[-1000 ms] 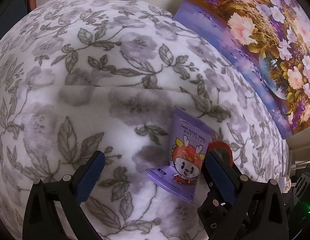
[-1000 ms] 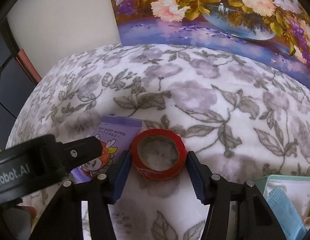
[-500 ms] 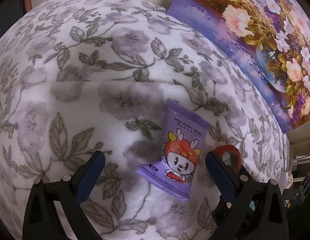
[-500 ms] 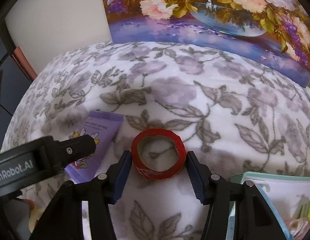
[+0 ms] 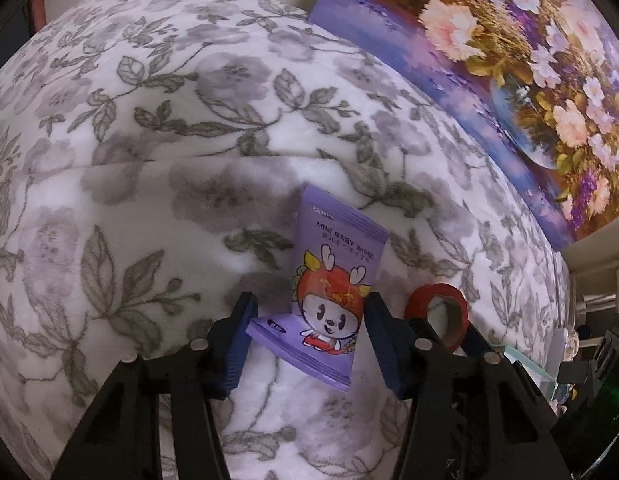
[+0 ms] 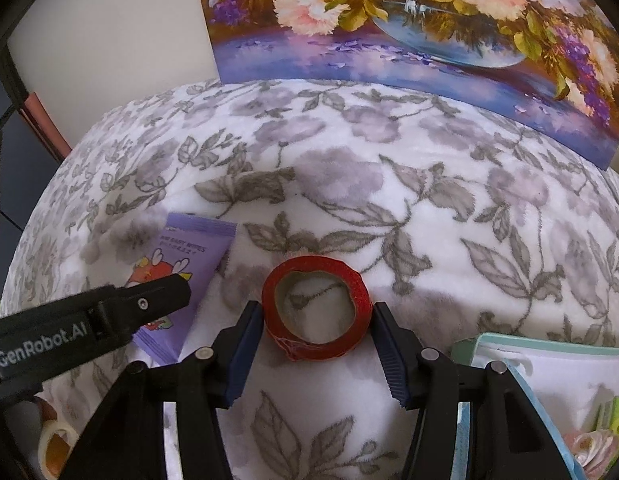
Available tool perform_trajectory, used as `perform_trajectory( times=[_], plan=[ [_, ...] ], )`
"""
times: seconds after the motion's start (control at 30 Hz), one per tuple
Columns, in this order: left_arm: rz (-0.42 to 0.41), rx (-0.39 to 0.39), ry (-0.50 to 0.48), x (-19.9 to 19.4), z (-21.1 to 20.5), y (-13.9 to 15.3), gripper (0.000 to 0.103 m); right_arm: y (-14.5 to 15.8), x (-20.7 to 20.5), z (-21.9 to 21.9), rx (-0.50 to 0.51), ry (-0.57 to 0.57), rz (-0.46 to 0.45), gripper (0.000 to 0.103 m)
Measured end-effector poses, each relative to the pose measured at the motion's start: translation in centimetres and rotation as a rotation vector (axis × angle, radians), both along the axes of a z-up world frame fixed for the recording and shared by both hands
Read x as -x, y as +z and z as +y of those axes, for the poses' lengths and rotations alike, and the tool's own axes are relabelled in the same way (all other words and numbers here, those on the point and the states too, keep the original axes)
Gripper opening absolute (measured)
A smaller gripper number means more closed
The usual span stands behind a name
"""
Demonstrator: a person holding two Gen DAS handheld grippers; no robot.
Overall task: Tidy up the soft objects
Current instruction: 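Carry the purple wipes pack and red tape roll over the white tray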
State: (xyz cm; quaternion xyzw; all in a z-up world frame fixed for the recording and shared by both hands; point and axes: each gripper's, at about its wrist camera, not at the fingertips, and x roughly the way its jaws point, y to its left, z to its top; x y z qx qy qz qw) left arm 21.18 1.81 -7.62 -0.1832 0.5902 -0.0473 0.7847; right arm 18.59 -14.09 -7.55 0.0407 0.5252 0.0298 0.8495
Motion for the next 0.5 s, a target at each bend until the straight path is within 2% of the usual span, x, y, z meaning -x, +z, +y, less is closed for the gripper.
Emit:
perform_trajectory(
  times=[0.17, 0.5],
  plan=[
    [-0.011, 0.018, -0.011, 0.1, -0.4, 0.5, 0.055, 0.1, 0.5, -0.5, 0.005, -0.019, 0.019, 0.058],
    [-0.078, 0.008, 0.000, 2.4, -0.4, 4.3, 0.055, 2.2, 2.6, -1.4, -0.037, -0.061, 0.039, 0.058]
  ],
)
